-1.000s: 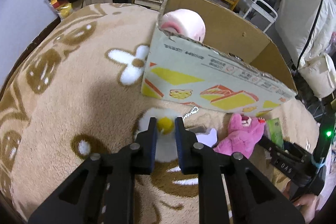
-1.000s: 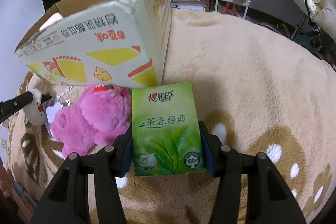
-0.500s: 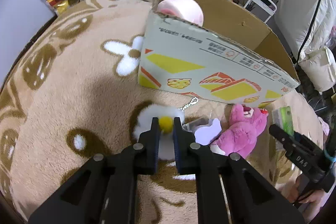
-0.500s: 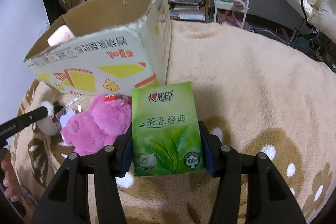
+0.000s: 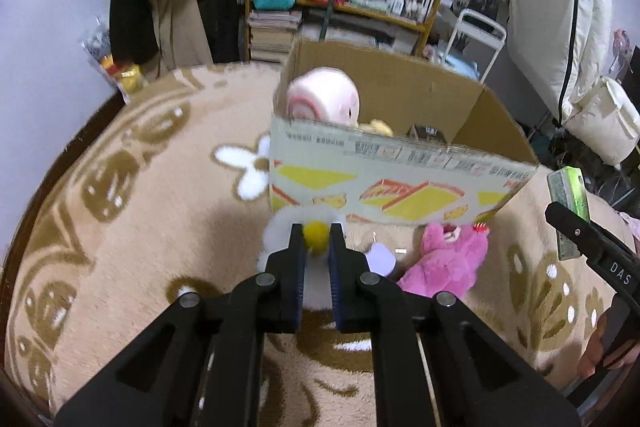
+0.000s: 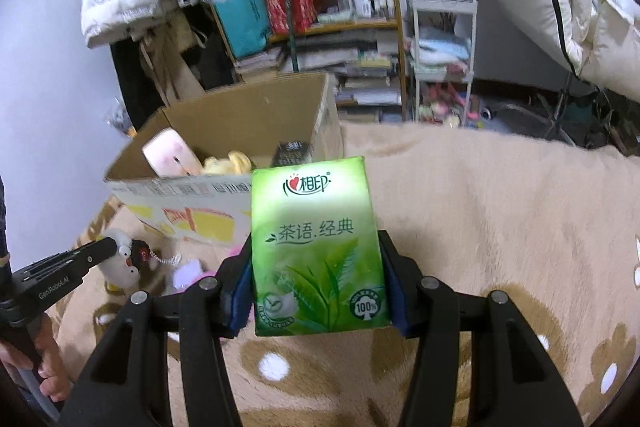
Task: Organize soft objects
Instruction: 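Lift both items over the box and open both tools to drop them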
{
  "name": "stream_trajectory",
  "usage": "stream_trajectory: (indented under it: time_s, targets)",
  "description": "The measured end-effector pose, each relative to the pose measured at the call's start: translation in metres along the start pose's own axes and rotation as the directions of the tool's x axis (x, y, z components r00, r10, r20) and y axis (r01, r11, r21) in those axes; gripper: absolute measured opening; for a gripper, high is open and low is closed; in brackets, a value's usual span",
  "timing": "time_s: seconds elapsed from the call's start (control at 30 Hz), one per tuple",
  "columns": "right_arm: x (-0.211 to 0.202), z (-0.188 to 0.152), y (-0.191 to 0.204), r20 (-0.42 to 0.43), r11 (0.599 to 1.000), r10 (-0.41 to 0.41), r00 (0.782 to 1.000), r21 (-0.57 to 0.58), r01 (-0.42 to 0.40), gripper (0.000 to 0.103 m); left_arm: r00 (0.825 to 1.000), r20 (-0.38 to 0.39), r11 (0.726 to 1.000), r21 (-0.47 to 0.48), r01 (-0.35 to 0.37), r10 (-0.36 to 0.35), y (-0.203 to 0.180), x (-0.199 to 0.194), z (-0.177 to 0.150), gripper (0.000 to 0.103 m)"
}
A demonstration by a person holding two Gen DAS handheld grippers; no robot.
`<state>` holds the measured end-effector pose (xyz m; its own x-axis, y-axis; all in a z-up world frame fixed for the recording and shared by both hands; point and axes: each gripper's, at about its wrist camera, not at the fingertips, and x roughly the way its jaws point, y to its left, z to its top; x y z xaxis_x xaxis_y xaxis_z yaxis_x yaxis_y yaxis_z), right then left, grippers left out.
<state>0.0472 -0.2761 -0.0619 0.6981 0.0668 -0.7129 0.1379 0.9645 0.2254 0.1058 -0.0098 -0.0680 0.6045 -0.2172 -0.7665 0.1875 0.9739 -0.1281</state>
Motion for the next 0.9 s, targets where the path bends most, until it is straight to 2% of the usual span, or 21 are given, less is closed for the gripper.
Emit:
stream_trajectory:
  time_s: [0.13,0.23,0.37,0.53,0.7,0.9]
  targets:
    - [-0.013,0.007,0.006,0.067,0.999,0.027,0.997,-0.022,-0.026,0.057,0.995,0.096,1.000,0.015,-0.009,0.007,-0.003,-0.024,0.006,0.010]
    - [-0.021,0.012,0.011,0.110,0.998,0.045,0.993,-0.038,-0.041,0.057,0.988,0.151,0.999,0.053,0.009,-0.017,-0.009,-0.042,0.009,0.010]
    - [-0.028,0.018,0.015,0.150,0.997,0.064,0.987,-0.049,-0.057,0.057,0.967,0.253,0.994,0.108,0.005,-0.032,-0.020,-0.071,0.015,0.010]
    - [-0.034,0.028,0.014,0.196,0.996,0.083,0.977,-0.050,-0.074,0.057,0.937,0.345,0.993,0.120,0.018,-0.058,-0.025,-0.090,0.024,0.010]
    - [-0.031,0.038,0.013,0.223,0.995,0.100,0.970,-0.050,-0.091,0.057,0.922,0.378,0.989,0.142,0.038,-0.090,-0.030,-0.089,0.044,0.010]
    - [-0.018,0.049,0.014,0.232,0.992,0.124,0.965,-0.062,-0.112,0.057,0.913,0.393,0.984,0.170,0.045,-0.109,-0.040,-0.073,0.063,0.010]
